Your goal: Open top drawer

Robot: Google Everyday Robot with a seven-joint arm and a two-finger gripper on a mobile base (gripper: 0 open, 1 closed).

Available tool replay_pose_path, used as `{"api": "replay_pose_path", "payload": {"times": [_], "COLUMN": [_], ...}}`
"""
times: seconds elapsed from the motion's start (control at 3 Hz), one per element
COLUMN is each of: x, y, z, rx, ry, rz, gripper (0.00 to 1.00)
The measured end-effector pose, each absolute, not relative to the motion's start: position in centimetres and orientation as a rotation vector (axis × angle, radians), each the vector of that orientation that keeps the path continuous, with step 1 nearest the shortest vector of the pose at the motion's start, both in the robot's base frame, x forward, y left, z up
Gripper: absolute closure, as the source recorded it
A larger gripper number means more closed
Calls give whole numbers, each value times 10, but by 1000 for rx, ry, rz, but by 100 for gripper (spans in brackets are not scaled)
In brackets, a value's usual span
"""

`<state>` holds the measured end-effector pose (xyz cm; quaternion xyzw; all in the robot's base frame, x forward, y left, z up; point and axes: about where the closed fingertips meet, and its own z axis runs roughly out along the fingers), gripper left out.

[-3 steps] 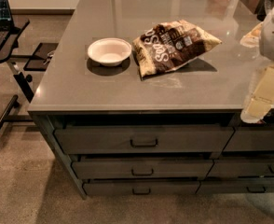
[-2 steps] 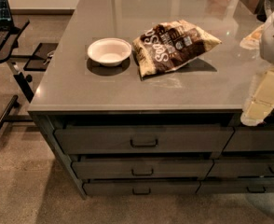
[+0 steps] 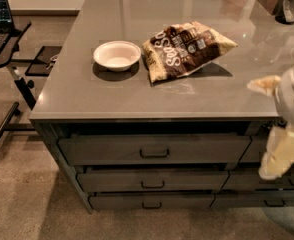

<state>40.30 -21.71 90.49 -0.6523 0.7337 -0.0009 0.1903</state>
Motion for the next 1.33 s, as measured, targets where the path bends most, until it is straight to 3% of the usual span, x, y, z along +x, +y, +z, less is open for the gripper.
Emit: {"api": "replay_pose_path", "payload": {"times": [1.33], "x": [396], "y": [-216], "z": [772], "rx": [-2001], "ry": [1932], "rz": [-92], "gripper": [0]}}
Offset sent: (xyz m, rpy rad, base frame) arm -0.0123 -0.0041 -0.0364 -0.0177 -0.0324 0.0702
